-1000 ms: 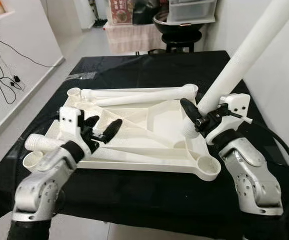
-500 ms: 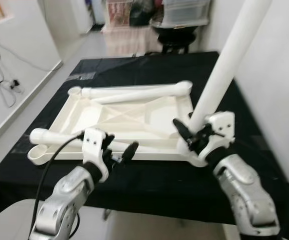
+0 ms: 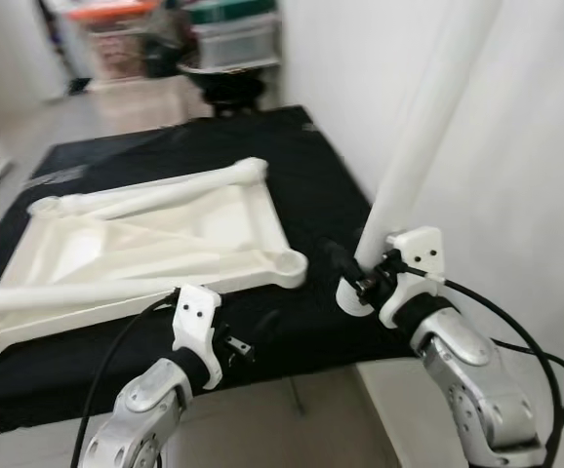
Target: Building children table
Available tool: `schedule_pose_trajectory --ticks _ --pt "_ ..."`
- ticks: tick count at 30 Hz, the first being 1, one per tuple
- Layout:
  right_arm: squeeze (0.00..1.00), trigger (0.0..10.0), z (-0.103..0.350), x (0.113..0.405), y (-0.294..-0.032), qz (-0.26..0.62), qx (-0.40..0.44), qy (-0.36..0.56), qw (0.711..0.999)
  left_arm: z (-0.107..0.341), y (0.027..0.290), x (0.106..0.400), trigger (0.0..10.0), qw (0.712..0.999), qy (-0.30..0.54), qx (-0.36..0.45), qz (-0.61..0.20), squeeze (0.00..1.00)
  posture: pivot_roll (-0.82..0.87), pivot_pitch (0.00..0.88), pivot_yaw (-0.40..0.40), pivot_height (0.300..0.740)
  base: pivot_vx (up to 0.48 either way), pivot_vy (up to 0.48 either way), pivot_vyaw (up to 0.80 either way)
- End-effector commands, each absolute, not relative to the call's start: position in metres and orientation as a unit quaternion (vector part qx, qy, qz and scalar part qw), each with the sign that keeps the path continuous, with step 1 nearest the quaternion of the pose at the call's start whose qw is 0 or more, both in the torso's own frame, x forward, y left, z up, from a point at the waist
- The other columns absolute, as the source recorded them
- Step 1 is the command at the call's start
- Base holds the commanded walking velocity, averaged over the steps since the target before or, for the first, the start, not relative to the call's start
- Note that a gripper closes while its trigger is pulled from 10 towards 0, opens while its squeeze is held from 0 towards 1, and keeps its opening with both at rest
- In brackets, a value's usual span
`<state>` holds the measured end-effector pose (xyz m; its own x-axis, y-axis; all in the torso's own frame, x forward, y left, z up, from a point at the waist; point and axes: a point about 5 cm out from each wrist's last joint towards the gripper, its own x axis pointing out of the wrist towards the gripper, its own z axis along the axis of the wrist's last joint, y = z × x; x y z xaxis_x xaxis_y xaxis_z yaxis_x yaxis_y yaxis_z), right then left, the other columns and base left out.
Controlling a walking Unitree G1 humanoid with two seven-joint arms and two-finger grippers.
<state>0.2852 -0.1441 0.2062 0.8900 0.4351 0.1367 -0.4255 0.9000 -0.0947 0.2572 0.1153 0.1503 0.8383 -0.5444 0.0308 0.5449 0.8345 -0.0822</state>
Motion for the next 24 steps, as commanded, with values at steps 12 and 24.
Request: schedule_pose_trajectory --ticks 12,24 --pt "0.00 10.0 0.2108 0.2808 -0.1285 0.279 -0.047 -0.078 0.956 0.1461 0.1215 0.2490 10.0 0.961 0.002 -0.035 -0.275 0.00 -0.13 0.171 0.081 0.740 0.000 -0.210 0.00" --pt "0.00 10.0 0.2074 0.2745 -0.1242 0.318 -0.056 -0.070 0.944 0.1446 0.1292 0.2529 10.0 0.977 0.012 -0.004 -0.212 0.00 -0.12 0.203 0.081 0.740 0.000 0.000 0.00"
